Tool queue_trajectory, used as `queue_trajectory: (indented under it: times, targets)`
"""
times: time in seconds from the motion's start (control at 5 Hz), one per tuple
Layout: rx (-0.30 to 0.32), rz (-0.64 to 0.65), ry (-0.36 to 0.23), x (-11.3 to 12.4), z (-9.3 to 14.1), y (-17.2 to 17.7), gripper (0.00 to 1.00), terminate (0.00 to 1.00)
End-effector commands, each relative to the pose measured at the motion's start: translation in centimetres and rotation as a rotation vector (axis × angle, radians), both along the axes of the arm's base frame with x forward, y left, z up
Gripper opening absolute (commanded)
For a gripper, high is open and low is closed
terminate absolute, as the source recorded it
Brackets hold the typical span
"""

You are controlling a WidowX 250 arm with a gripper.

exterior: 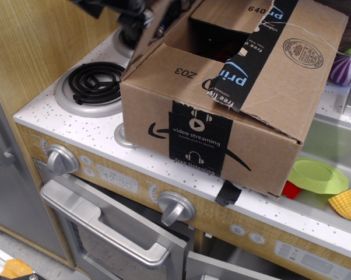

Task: Close large4fbox flaps

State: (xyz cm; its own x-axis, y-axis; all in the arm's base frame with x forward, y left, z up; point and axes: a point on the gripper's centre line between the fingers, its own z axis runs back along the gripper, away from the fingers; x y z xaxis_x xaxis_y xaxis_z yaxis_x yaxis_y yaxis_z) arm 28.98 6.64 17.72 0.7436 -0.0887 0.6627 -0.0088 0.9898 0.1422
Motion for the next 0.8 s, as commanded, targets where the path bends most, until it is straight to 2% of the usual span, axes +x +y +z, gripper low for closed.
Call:
queue_trajectory:
  times: [0.0,0.2,0.4,0.6]
  targets:
    - [-0.114,-0.041,-0.005,0.8,2.0,-2.3,1.00,0.00]
    - [-0.187,-0.036,0.029,1.3,0.7,-3.5,1.00,0.00]
    - [-0.238,-0.049,0.033,1.4,-0.8,-4.2,1.00,0.00]
    - [-0.243,-0.061,0.054,1.6,-1.7,-5.1,1.00,0.00]
